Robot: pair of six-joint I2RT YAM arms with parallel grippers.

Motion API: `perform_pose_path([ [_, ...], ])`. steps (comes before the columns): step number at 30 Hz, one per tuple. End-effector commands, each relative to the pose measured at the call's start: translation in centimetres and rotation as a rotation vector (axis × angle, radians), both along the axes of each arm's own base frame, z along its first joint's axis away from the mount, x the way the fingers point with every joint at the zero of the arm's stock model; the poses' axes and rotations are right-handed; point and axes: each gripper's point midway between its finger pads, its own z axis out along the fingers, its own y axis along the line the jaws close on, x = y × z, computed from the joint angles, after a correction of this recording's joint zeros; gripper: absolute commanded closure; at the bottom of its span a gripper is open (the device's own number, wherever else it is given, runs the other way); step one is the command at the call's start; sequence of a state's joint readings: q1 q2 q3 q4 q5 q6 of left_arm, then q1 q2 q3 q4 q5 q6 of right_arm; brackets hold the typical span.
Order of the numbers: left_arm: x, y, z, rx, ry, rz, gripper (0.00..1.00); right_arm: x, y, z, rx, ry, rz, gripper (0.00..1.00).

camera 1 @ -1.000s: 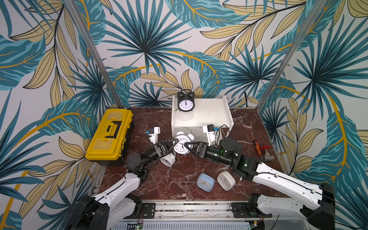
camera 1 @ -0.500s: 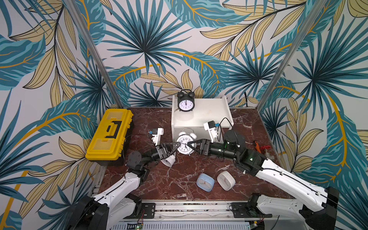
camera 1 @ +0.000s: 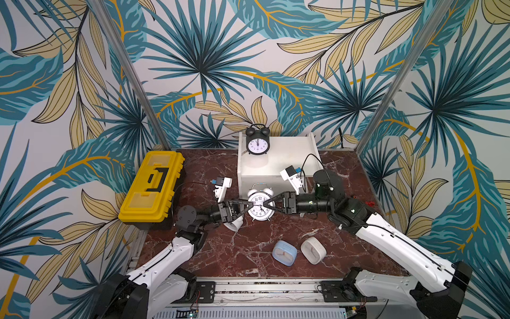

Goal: Place the alarm clocks on the shelf by style
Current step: Pick up the alarm from the center of the board.

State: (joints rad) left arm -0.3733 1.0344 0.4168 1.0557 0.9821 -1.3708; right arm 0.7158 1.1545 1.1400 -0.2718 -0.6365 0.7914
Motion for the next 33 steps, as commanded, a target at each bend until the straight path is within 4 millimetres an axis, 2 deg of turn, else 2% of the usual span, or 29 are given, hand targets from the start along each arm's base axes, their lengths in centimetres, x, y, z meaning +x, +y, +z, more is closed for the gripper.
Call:
perform_pose_path([
  [1, -0.2, -0.2, 1.9, -0.003, -0.071, -0.023, 0.29, -0.4, 0.2, 1.5, 0.019, -0.056, 0.044, 0.86],
  [7, -0.5, -0.2, 2.3, -0.006, -0.083, -0.033, 0.47, 0.1, 0.4, 1.0, 0.008, -0.046, 0.033, 0.86],
  [10, -0.5, -0.1, 2.4, -0.008, -0.088, -0.033, 0.61, 0.2, 0.4, 1.1, 0.012, -0.050, 0.028, 0.86],
  [13, -0.4, -0.1, 2.6, -0.016, -0.090, -0.024, 0.72, 0.3, 0.2, 1.3, 0.016, -0.066, 0.015, 0.81],
  [15, -0.2, 0.0, 2.6, -0.022, -0.090, -0.016, 0.79, 0.5, 0.0, 1.4, 0.014, -0.073, -0.004, 0.73],
  [16, -0.1, 0.0, 2.7, -0.027, -0.091, -0.011, 0.80, 0.6, -0.1, 1.3, 0.013, -0.076, -0.014, 0.69],
  [19, 0.1, 0.0, 2.7, -0.033, -0.089, 0.002, 0.80, 0.9, -0.1, 1.6, 0.048, -0.082, -0.036, 0.45],
  [21, 0.3, 0.1, 2.7, -0.039, -0.085, 0.009, 0.80, 0.8, -0.1, 1.4, 0.066, -0.074, -0.043, 0.37],
  [28, 0.7, 0.0, 2.8, -0.045, -0.078, 0.019, 0.80, 0.3, -0.4, -0.3, 0.078, -0.072, -0.087, 0.34],
  [33, 0.9, 0.0, 2.8, -0.046, -0.074, 0.023, 0.80, 0.2, -0.4, -1.0, 0.092, -0.074, -0.102, 0.40],
])
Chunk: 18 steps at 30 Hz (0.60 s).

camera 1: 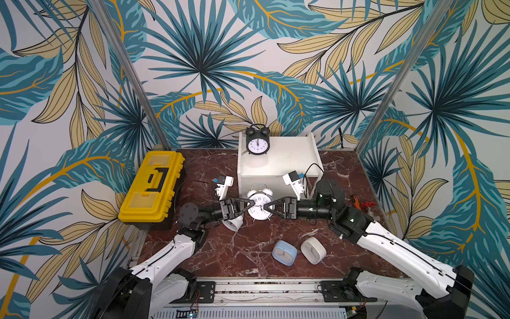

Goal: Place the alarm clocks on the shelf by style
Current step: Pick up the alarm from the center of the board.

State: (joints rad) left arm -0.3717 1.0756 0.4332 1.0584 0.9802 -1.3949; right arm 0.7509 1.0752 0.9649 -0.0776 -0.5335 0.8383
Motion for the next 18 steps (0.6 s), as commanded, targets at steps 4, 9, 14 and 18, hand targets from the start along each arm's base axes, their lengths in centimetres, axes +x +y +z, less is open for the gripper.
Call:
perform_pose_path([
  [4, 0.2, 0.3, 3.1, -0.048, -0.114, 0.031, 0.79, 0.2, 0.0, 0.7, 0.065, -0.031, -0.030, 0.62],
  [9, 0.2, 0.3, 2.9, -0.049, -0.106, 0.031, 0.35, 0.6, 0.1, 1.9, 0.111, -0.064, -0.050, 0.72],
  [14, 0.0, 0.5, 2.9, -0.062, -0.095, 0.030, 0.19, 1.5, -0.1, 3.8, 0.148, -0.114, -0.094, 0.73],
  [18, -0.5, 0.6, 2.9, -0.066, -0.097, 0.018, 0.22, 1.9, 0.7, 4.3, 0.160, -0.112, -0.075, 0.74],
])
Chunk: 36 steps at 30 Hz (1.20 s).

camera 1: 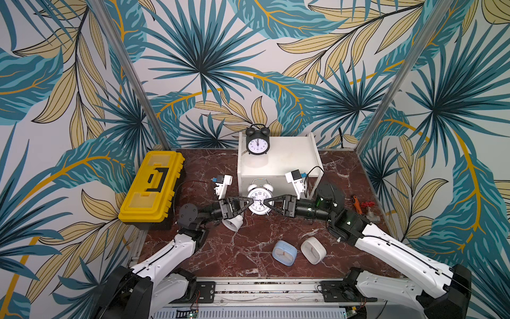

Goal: Place the alarm clocks on the shelf by style
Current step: Pick up the alarm from the center of the board.

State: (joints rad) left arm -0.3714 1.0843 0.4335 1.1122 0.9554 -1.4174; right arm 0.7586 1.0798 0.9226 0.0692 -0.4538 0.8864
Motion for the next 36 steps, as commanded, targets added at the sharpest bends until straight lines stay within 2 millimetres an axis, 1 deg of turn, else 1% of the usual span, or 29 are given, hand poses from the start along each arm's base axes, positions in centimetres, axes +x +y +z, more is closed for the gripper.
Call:
perform_pose_path([
  [1, -0.7, 0.4, 2.1, -0.032, -0.080, 0.000, 0.24, 0.4, 0.8, 3.4, 0.086, -0.069, 0.013, 0.75],
  [5, -0.8, 0.4, 2.5, -0.026, -0.097, 0.003, 0.31, 0.2, 1.3, 3.1, 0.085, -0.053, 0.045, 0.75],
  [9, -0.8, 0.3, 3.1, -0.027, -0.121, 0.004, 0.47, 0.2, 0.9, 2.8, 0.078, -0.051, 0.028, 0.75],
  [14, -0.8, 0.5, 3.4, -0.041, -0.125, 0.010, 0.60, 0.3, 0.8, 2.7, 0.068, -0.052, 0.020, 0.74],
  [16, -0.8, 0.5, 3.4, -0.046, -0.121, 0.016, 0.65, 0.4, 0.8, 2.7, 0.068, -0.051, 0.015, 0.70],
  [17, -0.9, 0.6, 3.5, -0.048, -0.123, 0.018, 0.68, 0.3, 0.8, 2.7, 0.068, -0.051, 0.017, 0.65],
  [20, -0.8, 0.7, 3.4, -0.049, -0.118, 0.029, 0.70, 0.0, 0.6, 2.5, 0.053, -0.054, 0.026, 0.41],
  [21, -0.9, 0.8, 3.5, -0.048, -0.123, 0.031, 0.71, -0.2, 0.4, 2.4, 0.038, -0.060, 0.027, 0.36],
  [22, -0.9, 0.7, 3.4, -0.046, -0.121, 0.030, 0.72, -0.4, 0.2, 2.2, 0.021, -0.065, 0.030, 0.33],
  [25, -0.9, 0.7, 3.6, -0.038, -0.129, 0.025, 0.73, -1.1, -0.7, 1.6, -0.044, -0.093, 0.034, 0.29],
  [29, -1.1, 0.6, 3.8, -0.028, -0.141, 0.017, 0.74, -2.1, -1.2, 1.6, -0.114, -0.123, 0.074, 0.31],
  [31, -1.2, 0.6, 3.9, -0.030, -0.145, 0.017, 0.74, -2.1, -1.3, 1.5, -0.149, -0.128, 0.085, 0.31],
  [32, -1.2, 0.6, 4.0, -0.032, -0.147, 0.017, 0.74, -2.1, -1.3, 1.1, -0.170, -0.118, 0.092, 0.32],
  [36, -1.3, 0.7, 4.4, -0.040, -0.154, 0.014, 0.74, -1.5, -1.0, 0.9, -0.202, -0.119, 0.100, 0.31],
])
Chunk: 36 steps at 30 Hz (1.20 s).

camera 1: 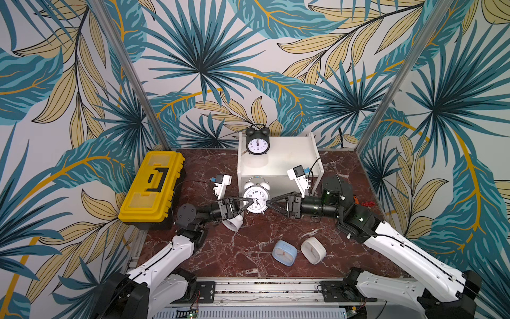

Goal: Place the alarm clocks on the shelf by style
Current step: Pick up the alarm from the center of the board.

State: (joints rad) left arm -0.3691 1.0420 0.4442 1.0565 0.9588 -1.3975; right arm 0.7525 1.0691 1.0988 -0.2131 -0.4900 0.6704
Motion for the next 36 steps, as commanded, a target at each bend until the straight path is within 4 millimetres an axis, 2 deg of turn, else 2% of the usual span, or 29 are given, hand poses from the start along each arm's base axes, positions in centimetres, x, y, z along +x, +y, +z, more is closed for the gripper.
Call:
perform_pose_path([
  [1, -0.9, 0.5, 3.8, -0.047, -0.138, 0.008, 0.74, 0.2, 0.1, -1.7, -0.077, 0.009, 0.027, 0.31],
  [9, -1.2, 0.5, 4.4, -0.048, -0.150, -0.008, 0.75, 0.5, 1.3, -1.8, -0.061, 0.028, 0.066, 0.30],
  [18, -1.1, 0.4, 4.4, -0.049, -0.151, -0.008, 0.75, 0.0, 1.0, -1.2, -0.045, 0.001, 0.083, 0.44],
  [22, -1.1, 0.4, 4.4, -0.048, -0.151, -0.010, 0.75, 0.0, 1.0, -1.1, -0.053, -0.003, 0.087, 0.46],
  [29, -1.1, 0.3, 4.0, -0.040, -0.146, -0.011, 0.75, -0.2, 1.3, -0.5, -0.051, -0.012, 0.113, 0.70],
  [30, -1.0, 0.3, 3.8, -0.035, -0.140, -0.010, 0.73, -0.3, 1.4, -0.4, -0.048, -0.016, 0.119, 0.72],
  [35, -0.5, 0.3, 2.9, -0.012, -0.115, 0.011, 0.45, -0.9, 1.0, 0.3, -0.049, -0.048, 0.135, 0.77],
  [36, -0.5, 0.3, 3.0, -0.011, -0.118, 0.016, 0.43, -0.9, 0.9, 0.3, -0.057, -0.052, 0.132, 0.77],
])
